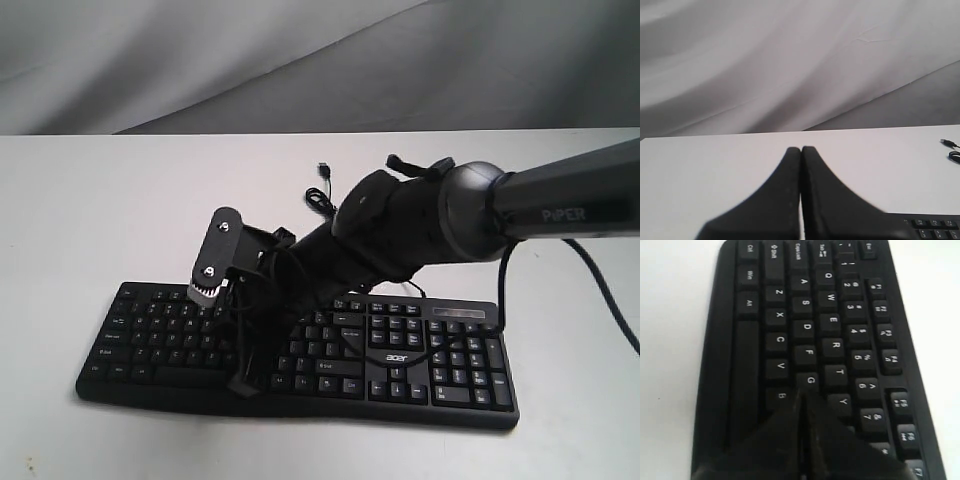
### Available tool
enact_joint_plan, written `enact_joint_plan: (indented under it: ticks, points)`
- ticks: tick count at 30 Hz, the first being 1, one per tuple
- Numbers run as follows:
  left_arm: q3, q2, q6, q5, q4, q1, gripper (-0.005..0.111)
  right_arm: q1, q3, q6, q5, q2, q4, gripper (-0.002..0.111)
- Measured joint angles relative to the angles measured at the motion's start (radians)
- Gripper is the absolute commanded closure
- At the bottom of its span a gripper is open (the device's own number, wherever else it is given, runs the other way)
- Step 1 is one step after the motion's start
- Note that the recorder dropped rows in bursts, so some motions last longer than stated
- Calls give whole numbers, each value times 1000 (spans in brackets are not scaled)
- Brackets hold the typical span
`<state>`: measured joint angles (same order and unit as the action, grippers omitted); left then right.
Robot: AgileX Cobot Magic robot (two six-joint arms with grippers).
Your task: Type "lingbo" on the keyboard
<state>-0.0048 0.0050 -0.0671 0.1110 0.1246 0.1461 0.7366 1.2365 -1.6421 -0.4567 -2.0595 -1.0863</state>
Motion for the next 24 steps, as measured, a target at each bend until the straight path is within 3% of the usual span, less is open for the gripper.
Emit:
enact_joint_plan:
  ticks: [24]
  points:
    - [0,0,0,0,0,0,106,19,0,23,-4,-31,42,108]
